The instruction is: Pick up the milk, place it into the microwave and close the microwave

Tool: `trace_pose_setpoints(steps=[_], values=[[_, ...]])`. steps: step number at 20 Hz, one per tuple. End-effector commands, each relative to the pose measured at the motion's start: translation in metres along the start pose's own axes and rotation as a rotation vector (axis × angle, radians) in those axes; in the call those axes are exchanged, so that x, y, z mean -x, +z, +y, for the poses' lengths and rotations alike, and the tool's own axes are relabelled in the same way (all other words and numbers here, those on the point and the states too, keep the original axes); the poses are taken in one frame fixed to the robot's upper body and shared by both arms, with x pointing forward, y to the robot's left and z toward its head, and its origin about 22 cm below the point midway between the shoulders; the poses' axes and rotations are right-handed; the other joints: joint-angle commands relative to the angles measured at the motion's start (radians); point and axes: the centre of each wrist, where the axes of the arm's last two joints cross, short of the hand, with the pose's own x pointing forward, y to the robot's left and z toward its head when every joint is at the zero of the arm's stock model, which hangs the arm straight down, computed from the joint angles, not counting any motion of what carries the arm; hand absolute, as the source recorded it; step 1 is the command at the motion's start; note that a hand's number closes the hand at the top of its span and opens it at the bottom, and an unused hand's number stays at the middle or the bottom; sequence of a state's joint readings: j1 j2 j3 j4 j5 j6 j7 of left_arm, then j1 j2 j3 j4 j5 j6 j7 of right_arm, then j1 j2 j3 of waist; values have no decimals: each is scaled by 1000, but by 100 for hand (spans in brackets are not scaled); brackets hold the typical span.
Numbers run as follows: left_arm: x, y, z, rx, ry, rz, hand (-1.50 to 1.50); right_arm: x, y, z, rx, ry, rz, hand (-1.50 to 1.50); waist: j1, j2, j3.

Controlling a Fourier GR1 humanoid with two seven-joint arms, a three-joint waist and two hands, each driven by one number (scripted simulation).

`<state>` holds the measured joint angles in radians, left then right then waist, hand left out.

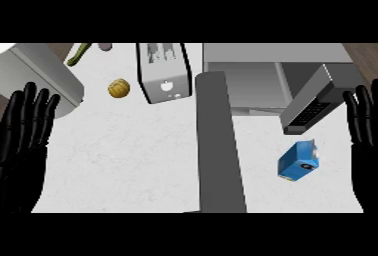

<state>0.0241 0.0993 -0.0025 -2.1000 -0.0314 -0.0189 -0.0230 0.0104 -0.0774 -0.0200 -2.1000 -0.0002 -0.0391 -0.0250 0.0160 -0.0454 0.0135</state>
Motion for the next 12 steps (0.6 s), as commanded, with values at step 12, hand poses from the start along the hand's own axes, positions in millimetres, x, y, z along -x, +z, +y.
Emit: trace_pose_setpoints(steps=[12], values=[[-10, 52, -37, -185, 193, 145, -150, -55, 30, -45, -168, -81, 161, -150, -15, 41, -14]])
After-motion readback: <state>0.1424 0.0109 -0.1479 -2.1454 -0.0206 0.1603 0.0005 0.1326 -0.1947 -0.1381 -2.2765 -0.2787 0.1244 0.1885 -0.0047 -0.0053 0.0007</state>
